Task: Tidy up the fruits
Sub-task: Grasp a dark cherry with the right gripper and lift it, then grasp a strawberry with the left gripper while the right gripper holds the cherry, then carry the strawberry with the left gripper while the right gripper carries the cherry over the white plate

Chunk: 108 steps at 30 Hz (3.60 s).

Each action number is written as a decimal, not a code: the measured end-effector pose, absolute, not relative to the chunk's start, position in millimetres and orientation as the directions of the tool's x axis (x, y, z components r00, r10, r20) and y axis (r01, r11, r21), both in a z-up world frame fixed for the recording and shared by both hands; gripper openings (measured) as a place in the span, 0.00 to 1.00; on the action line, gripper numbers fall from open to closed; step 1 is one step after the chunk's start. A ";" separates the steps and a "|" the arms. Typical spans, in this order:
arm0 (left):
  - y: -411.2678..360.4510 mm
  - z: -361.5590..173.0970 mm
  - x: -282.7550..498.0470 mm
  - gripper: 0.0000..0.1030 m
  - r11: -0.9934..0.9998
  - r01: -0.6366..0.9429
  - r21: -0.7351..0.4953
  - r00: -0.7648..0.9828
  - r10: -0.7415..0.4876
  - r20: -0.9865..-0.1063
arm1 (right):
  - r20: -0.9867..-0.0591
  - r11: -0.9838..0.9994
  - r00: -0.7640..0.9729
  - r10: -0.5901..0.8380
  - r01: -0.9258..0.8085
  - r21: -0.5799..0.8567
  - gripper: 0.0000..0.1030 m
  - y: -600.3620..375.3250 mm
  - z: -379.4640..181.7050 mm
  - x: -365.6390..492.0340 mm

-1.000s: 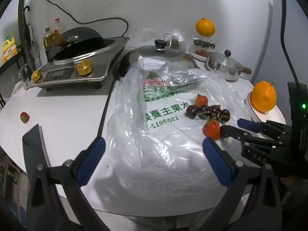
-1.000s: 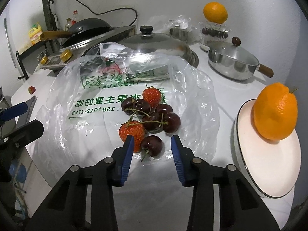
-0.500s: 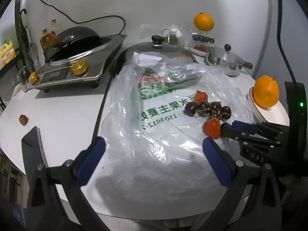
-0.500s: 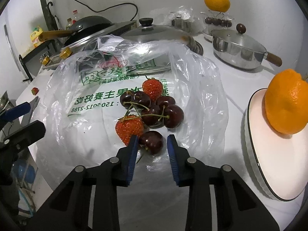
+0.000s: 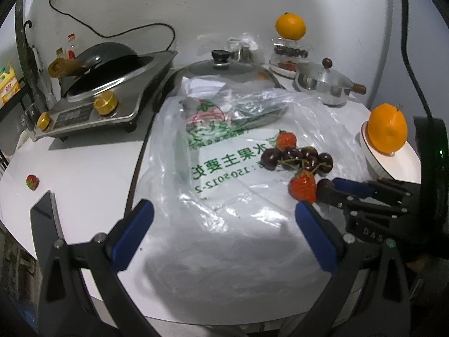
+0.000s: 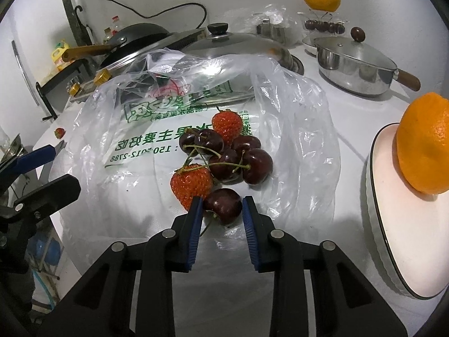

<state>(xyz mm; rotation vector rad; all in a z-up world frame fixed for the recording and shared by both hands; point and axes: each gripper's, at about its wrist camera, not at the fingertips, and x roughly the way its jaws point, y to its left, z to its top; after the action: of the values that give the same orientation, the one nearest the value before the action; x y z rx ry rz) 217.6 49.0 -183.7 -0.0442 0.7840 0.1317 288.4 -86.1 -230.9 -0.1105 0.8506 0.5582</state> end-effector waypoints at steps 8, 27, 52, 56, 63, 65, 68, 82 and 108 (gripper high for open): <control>35.0 -183.5 226.2 0.98 0.994 -0.110 0.018 0.699 0.090 -0.709 | -0.700 0.853 0.565 0.437 -0.507 0.124 0.30 -98.3 -211.7 284.9; 0.2 -196.2 261.3 0.98 0.998 -0.051 0.046 0.672 0.068 -0.737 | -0.606 0.873 0.663 0.441 -0.474 0.116 0.30 -136.3 -177.0 293.2; -28.9 -234.1 302.8 0.50 0.999 0.030 0.009 0.572 -0.010 -0.820 | -0.597 0.872 0.666 0.449 -0.474 0.127 0.30 -156.9 -182.6 309.0; -27.4 -233.4 300.0 0.40 0.999 0.041 -0.014 0.573 -0.035 -0.819 | -0.596 0.872 0.667 0.447 -0.474 0.124 0.30 -156.5 -182.2 308.9; -25.0 -229.2 290.8 0.36 0.998 0.058 -0.029 0.584 -0.057 -0.810 | -0.594 0.871 0.673 0.442 -0.479 0.105 0.30 -148.8 -176.0 302.5; -23.0 -225.7 286.8 0.36 0.998 0.059 -0.027 0.592 -0.057 -0.804 | -0.592 0.872 0.677 0.438 -0.480 0.098 0.30 -146.0 -173.2 299.0; -18.1 -219.7 281.3 0.36 0.998 0.056 -0.032 0.604 -0.060 -0.795 | -0.588 0.872 0.681 0.437 -0.482 0.090 0.30 -142.6 -169.6 294.0; -7.0 -196.0 253.1 0.36 0.999 0.039 -0.036 0.651 -0.052 -0.757 | -0.570 0.861 0.691 0.445 -0.506 0.060 0.30 -127.7 -154.8 268.7; -19.9 -155.2 229.8 0.36 0.999 0.047 -0.009 0.729 -0.041 -0.683 | -0.532 0.873 0.730 0.429 -0.486 0.037 0.30 -147.3 -135.8 241.5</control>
<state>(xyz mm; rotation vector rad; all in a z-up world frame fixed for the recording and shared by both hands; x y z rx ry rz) 229.8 -19.9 -155.2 0.0086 0.7517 -0.0482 241.5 -147.3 -135.8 -0.1073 0.5586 0.5050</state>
